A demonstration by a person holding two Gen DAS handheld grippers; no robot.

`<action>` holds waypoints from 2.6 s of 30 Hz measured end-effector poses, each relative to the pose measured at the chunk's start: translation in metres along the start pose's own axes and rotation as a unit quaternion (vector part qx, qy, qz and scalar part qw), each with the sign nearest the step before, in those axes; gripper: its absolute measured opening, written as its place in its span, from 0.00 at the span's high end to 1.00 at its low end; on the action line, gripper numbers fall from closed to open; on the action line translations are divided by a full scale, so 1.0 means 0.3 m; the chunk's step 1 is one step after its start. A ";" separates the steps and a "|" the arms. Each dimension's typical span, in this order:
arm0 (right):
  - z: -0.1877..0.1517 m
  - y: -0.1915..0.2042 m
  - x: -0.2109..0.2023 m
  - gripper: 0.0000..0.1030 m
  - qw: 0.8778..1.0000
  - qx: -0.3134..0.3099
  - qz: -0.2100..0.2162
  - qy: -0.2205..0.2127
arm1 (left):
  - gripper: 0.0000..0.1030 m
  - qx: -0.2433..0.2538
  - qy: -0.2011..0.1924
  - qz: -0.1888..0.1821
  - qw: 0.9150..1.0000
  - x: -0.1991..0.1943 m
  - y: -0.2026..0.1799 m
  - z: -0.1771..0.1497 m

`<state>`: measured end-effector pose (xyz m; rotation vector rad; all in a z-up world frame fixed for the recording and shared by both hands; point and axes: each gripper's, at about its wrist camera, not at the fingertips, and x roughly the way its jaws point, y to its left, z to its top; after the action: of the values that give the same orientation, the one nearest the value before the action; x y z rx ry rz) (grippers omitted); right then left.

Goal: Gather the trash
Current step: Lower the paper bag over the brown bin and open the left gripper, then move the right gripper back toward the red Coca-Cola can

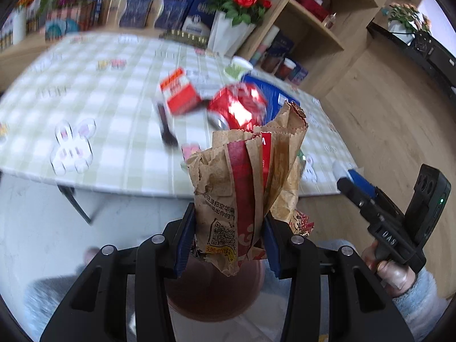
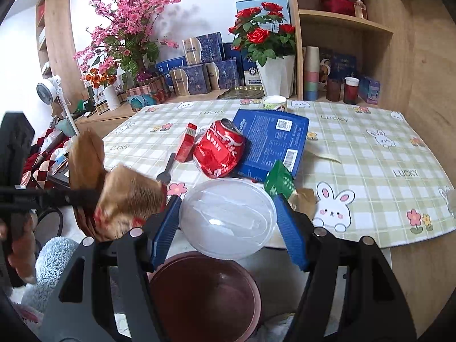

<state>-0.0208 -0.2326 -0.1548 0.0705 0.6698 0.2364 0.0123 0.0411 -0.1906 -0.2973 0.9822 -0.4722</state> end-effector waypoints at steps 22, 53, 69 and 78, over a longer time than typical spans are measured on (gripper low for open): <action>-0.088 -0.013 -0.046 0.35 1.000 0.006 -0.007 0.005 | 0.58 -0.073 0.069 -0.006 0.995 0.173 0.080 -0.190; -0.144 -0.114 -0.017 0.35 0.999 0.043 -0.015 0.015 | 0.12 -0.042 0.059 0.018 0.997 0.263 0.012 -0.166; -0.272 0.019 0.189 0.35 0.992 0.005 0.020 0.127 | 0.06 0.005 -0.126 0.193 0.973 -0.103 0.122 -0.116; -0.307 0.150 0.321 0.35 0.981 -0.048 0.050 0.183 | 0.06 -0.012 -0.132 0.204 0.970 -0.137 0.192 -0.124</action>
<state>-0.0140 -0.1668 -0.2790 -0.0335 1.0219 0.3837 -0.0241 0.1103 -0.2061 -0.1660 0.7617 -0.0425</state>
